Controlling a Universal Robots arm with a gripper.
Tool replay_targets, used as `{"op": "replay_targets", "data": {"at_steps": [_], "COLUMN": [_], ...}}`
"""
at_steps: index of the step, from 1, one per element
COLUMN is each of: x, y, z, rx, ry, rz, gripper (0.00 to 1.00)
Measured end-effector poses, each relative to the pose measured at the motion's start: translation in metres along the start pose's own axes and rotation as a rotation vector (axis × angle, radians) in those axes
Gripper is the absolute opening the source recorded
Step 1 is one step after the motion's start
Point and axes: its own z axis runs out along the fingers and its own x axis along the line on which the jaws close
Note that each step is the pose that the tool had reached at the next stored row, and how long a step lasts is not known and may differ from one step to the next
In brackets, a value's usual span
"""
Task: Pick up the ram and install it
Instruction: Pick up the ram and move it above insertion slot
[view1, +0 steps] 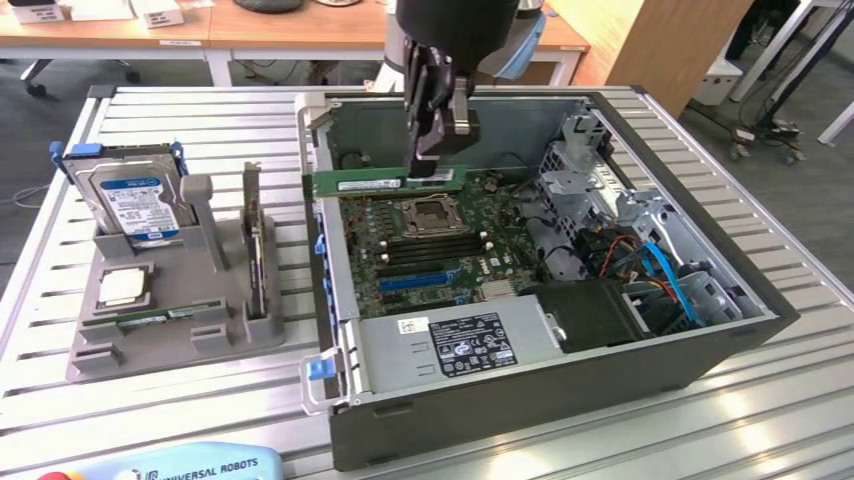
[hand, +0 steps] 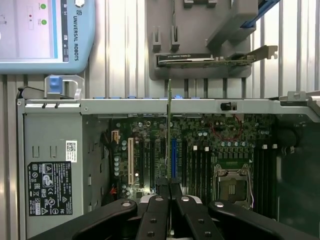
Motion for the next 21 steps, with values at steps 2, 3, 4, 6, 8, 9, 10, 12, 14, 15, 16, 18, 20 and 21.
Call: {"op": "replay_targets", "data": {"at_steps": [2, 3, 4, 6, 8, 9, 10, 12, 14, 15, 16, 18, 20, 21], "x": [0.0, 0.0, 0.0, 0.0, 0.0, 0.0, 0.0, 0.0, 0.0, 0.0, 0.0, -0.001, -0.001, -0.001], "y": [-0.0021, -0.0033, -0.0043, -0.0064, -0.0086, -0.0097, -0.0108, -0.0129, -0.0151, -0.0162, -0.0172, -0.0193, -0.0213, -0.0223], "z": [0.0, -0.0001, -0.0001, -0.0001, -0.0002, -0.0002, -0.0003, -0.0004, -0.0004, -0.0005, -0.0005, -0.0006, -0.0006, -0.0006], "rx": [0.0, 0.0, 0.0, 0.0, 0.0, 0.0, 0.0, 0.0, 0.0, 0.0, -0.0001, -0.0001, -0.0001, -0.0001], "ry": [-0.0006, -0.0009, -0.0011, -0.0018, -0.0025, -0.003, -0.0034, -0.0043, -0.0054, -0.0059, -0.0064, -0.0074, -0.0084, -0.009], "rz": [0.0, 0.0, 0.001, 0.001, 0.001, 0.001, 0.001, 0.002, 0.002, 0.002, 0.002, 0.002, 0.003, 0.003], "gripper": [0.12, 0.12, 0.12, 0.12, 0.12, 0.12, 0.12, 0.12, 0.12, 0.12, 0.12, 0.12, 0.12, 0.12]}}
